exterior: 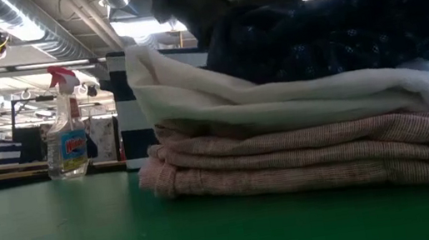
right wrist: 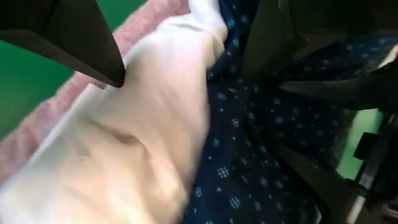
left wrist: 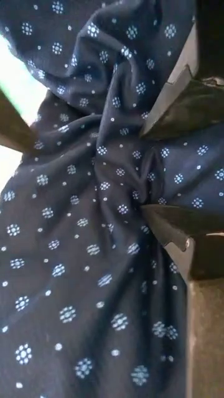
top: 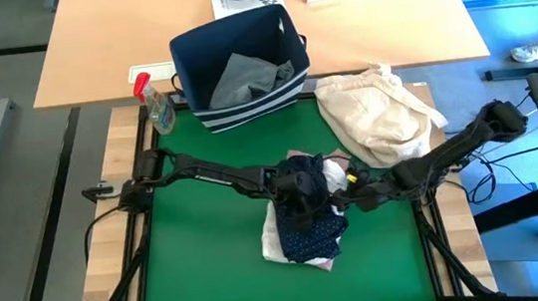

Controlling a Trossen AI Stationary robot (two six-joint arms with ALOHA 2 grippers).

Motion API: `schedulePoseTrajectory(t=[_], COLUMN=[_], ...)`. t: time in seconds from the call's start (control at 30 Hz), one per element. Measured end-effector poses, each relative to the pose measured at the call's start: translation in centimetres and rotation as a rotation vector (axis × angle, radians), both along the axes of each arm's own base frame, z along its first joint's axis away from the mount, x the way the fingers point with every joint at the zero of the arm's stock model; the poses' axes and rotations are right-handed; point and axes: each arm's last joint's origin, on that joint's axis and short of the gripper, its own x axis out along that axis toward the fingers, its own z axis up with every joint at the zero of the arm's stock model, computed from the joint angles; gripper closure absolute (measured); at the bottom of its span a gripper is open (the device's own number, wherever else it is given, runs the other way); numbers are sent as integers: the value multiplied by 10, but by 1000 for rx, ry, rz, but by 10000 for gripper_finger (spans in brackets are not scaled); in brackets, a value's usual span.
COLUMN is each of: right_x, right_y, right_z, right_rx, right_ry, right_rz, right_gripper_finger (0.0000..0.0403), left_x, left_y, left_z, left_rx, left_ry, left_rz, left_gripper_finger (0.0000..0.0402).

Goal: Fold laundry
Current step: Put the stacked polos into the blue laundry bin

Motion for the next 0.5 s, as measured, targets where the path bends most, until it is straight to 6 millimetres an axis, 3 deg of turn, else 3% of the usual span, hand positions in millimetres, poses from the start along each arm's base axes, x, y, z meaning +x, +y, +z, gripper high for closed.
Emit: schedulePoseTrajectory(t=[0.17,0.5], right_x=[9,12], right_y=[1,3], right_z=[-17,-39], right_rx=[27,-18], right_ry=[82,219], right_rz=[10,51], right_gripper_finger=[79,79], left_x=[7,8], left_y=[6,8], left_z=[-14,-15], left_rx=[-4,16], left_ry=[-7,-14], left_rz=[11,-26], left_gripper_finger=[223,223])
